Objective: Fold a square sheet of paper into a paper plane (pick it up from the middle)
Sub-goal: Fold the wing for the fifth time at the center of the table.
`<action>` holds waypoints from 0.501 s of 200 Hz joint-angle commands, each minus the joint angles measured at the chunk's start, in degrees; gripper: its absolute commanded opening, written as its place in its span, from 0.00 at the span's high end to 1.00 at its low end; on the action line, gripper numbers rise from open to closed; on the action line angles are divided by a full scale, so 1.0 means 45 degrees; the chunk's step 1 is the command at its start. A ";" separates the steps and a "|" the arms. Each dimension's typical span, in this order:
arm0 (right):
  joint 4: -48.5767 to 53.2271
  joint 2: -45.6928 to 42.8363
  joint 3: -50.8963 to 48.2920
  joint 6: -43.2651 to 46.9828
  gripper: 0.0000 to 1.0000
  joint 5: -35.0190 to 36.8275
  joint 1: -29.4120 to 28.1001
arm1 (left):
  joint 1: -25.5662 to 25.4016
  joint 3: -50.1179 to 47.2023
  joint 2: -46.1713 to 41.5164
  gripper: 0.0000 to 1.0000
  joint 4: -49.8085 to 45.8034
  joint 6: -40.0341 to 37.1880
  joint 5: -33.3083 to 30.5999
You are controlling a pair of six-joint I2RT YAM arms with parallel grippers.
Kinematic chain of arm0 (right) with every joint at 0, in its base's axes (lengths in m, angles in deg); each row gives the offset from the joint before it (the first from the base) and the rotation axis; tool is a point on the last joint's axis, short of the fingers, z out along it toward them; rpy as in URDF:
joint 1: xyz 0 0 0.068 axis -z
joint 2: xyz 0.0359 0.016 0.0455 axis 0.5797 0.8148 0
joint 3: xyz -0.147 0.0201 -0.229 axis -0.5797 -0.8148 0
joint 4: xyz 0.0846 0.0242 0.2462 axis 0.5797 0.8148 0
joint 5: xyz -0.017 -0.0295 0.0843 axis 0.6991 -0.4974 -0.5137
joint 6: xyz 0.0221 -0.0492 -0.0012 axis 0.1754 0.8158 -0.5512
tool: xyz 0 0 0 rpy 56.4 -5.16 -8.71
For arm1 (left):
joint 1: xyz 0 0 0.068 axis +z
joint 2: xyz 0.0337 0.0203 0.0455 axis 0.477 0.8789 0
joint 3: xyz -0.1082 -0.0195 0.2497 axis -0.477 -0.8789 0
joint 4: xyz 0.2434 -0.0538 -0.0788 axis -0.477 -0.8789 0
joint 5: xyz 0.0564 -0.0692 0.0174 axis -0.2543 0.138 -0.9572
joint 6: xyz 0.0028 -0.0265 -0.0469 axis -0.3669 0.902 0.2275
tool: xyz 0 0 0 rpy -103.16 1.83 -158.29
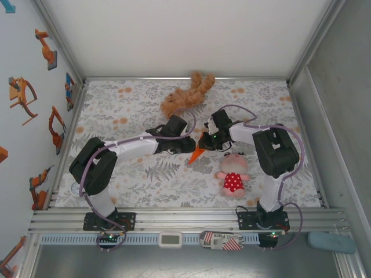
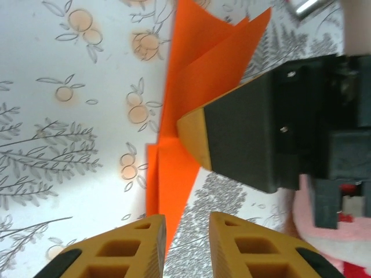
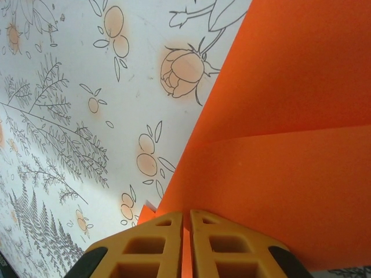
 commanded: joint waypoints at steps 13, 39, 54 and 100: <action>0.0339 0.0417 0.0048 0.0198 0.88 0.0200 0.0017 | -0.0107 -0.0060 0.0625 0.79 0.1191 -0.0116 0.1328; 0.0299 0.0405 0.0032 0.0178 0.88 0.0108 0.0028 | -0.0112 0.0117 0.1287 0.85 0.1275 0.0081 0.1580; 0.0279 0.0389 0.0031 0.0175 0.88 0.0083 0.0050 | -0.0112 0.0130 0.1569 0.88 0.1393 0.0146 0.1795; 0.0279 0.0439 0.0068 0.0191 0.88 -0.0035 0.0056 | -0.0093 0.0387 0.2244 0.89 0.1434 0.0166 0.2255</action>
